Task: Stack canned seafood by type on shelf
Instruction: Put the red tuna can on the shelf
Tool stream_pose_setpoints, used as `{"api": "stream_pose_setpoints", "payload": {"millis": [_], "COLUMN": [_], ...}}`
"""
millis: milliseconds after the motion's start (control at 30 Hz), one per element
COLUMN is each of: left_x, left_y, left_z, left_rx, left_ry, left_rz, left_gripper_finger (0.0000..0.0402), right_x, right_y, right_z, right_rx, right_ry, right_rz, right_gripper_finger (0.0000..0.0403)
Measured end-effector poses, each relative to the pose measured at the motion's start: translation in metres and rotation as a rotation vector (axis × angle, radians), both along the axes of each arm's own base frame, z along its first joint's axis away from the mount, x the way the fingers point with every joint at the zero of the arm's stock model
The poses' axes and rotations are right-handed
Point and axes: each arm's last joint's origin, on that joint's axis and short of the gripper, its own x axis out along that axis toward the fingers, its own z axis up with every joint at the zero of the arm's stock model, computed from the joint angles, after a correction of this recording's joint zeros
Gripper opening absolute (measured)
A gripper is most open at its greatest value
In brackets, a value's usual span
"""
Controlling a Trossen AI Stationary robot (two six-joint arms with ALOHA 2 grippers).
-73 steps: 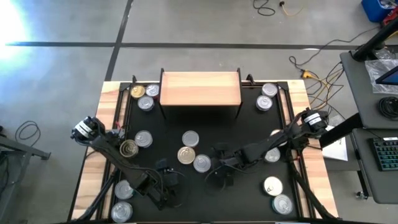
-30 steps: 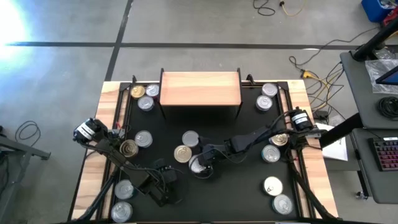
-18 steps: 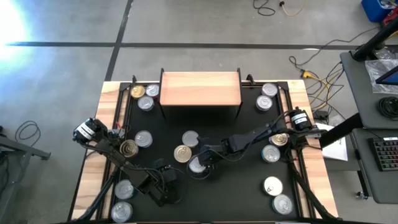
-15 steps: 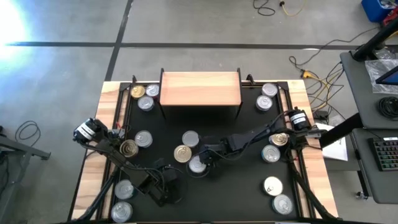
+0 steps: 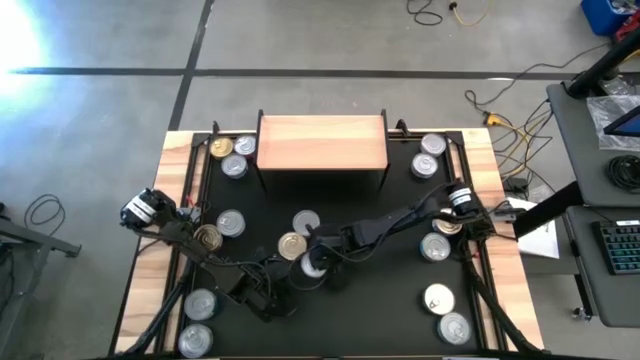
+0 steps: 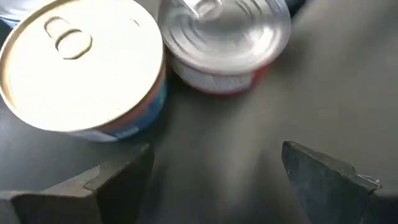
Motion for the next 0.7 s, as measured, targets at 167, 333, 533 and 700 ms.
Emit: {"api": "stream_pose_setpoints", "payload": {"millis": [167, 333, 533, 700], "left_x": [-0.003, -0.009, -0.009, -0.005], "left_y": [0.011, 0.021, 0.023, 0.020], "left_z": [-0.009, -0.018, -0.026, -0.029], "left_rx": [0.017, 0.003, -0.020, -0.034], "left_ry": [0.014, 0.014, -0.053, -0.149], "left_rz": [0.046, 0.133, 0.134, 0.094], "left_gripper_finger": [0.0338, 0.0325, 0.0305, 0.0301], "right_x": [0.013, 0.015, 0.015, 0.012], "right_y": [0.004, 0.009, 0.020, 0.031], "right_z": [0.003, 0.009, 0.011, 0.011], "right_rx": [0.053, 0.104, 0.166, 0.166], "right_ry": [-0.031, -0.051, -0.063, -0.061], "right_rz": [-0.024, -0.055, -0.086, -0.058], "right_gripper_finger": [0.0400, 0.0400, 0.0400, 0.0400]}}
